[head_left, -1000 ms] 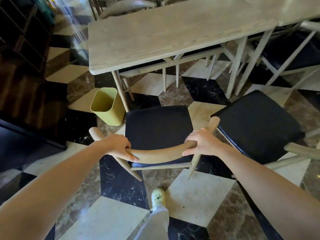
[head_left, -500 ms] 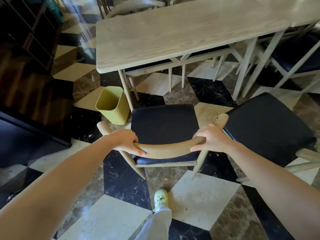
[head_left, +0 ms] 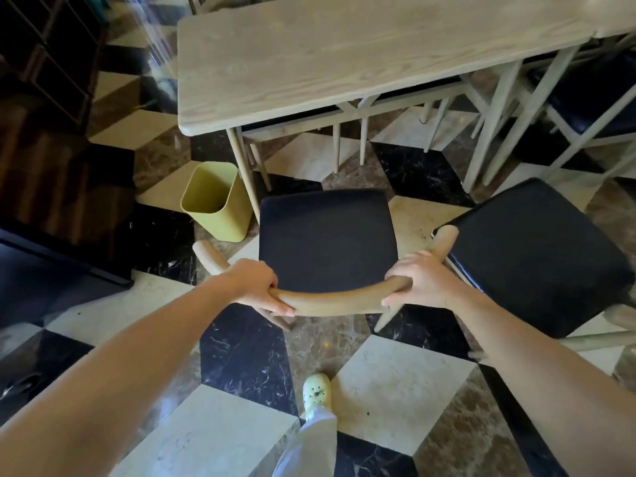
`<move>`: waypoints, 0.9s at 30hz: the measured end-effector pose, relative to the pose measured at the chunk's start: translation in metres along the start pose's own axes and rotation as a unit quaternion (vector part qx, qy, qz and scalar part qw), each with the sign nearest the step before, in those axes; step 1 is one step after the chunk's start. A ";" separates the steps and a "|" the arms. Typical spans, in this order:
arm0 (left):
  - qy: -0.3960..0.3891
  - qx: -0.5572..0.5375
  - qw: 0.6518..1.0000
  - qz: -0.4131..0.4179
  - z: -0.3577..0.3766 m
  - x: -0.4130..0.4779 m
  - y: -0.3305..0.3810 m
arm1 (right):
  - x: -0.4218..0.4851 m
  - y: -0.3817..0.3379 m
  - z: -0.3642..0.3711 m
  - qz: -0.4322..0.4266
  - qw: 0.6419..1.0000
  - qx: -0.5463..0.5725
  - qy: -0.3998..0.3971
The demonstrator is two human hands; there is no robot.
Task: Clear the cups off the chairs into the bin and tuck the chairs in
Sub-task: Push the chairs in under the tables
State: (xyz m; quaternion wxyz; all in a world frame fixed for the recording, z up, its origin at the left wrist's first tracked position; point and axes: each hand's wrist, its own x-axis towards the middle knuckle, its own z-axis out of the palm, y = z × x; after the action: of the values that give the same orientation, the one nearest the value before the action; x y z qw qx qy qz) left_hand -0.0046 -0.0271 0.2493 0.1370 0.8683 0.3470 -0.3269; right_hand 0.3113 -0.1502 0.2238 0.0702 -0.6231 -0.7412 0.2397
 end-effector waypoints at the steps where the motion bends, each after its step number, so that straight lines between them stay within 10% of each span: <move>1: 0.008 -0.004 1.000 0.000 -0.006 0.004 -0.004 | 0.006 0.002 -0.004 -0.002 1.000 -0.001 0.006; 27: 0.024 -0.042 0.999 -0.020 -0.073 0.111 -0.122 | 0.167 0.041 -0.038 0.016 1.000 -0.011 -0.003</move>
State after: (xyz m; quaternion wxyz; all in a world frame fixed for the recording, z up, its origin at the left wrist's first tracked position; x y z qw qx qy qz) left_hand 0.0060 0.1521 0.2289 0.1584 0.8624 0.3807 -0.2939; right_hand 0.3271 0.0238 0.2064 0.0571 -0.6352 -0.7338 0.2341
